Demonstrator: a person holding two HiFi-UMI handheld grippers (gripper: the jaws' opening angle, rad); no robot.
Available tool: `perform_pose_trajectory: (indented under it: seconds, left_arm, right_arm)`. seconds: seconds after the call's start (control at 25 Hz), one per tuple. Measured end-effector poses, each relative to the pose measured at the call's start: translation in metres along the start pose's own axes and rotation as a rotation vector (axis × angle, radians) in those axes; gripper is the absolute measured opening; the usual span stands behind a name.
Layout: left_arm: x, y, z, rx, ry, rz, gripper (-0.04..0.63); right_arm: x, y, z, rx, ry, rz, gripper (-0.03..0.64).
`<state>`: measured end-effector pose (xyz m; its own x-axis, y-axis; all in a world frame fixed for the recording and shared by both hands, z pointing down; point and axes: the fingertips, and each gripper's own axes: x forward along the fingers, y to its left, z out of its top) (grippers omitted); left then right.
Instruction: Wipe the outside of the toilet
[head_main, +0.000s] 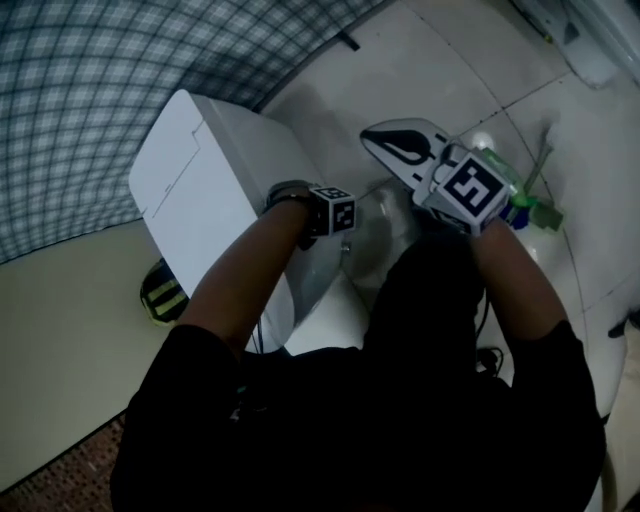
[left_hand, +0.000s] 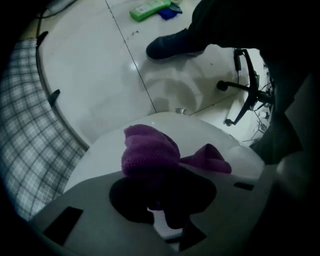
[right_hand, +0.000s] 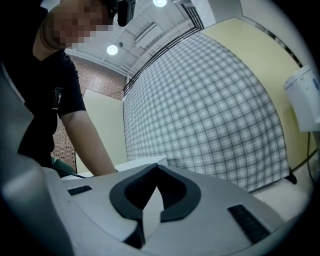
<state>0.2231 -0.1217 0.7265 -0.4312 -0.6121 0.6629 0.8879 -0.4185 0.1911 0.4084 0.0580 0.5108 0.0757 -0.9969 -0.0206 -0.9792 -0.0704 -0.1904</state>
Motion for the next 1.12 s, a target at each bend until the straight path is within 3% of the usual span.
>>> perform_pose_trajectory:
  seconds: [0.16,0.28,0.44,0.56,0.72,0.84,0.96,1.12]
  left_arm:
    - [0.039,0.009,0.04,0.031,0.059,-0.061,0.103]
    - [0.069,0.011,0.074,-0.01,0.016,-0.09,0.104]
    - [0.077,0.011,0.094,-0.034,-0.053,-0.053,0.104]
    - [0.04,0.032,0.074,-0.135,-0.143,-0.04,0.104]
    - [-0.041,0.098,0.01,-0.284,-0.242,0.078,0.103]
    - [-0.07,0.139,-0.047,-0.315,-0.193,0.136,0.103]
    - [-0.052,0.16,-0.083,-0.297,-0.055,0.125,0.103]
    - [-0.002,0.165,-0.071,-0.24,0.082,0.095,0.103]
  right_arm:
    - [-0.01,-0.033,-0.036,0.062,0.017,-0.021,0.006]
    - [-0.015,-0.051,-0.064,0.086,0.073,-0.03,0.006]
    - [-0.022,-0.06,-0.083,0.098,0.106,-0.029,0.006]
    - [-0.023,-0.06,-0.08,0.106,0.074,-0.034,0.006]
    - [-0.033,-0.056,-0.062,0.114,0.025,-0.034,0.006]
    - [-0.037,-0.053,-0.063,0.121,0.026,-0.031,0.006]
    - [-0.044,-0.058,-0.074,0.154,0.034,-0.052,0.006]
    - [-0.054,-0.066,-0.086,0.179,0.035,-0.08,0.006]
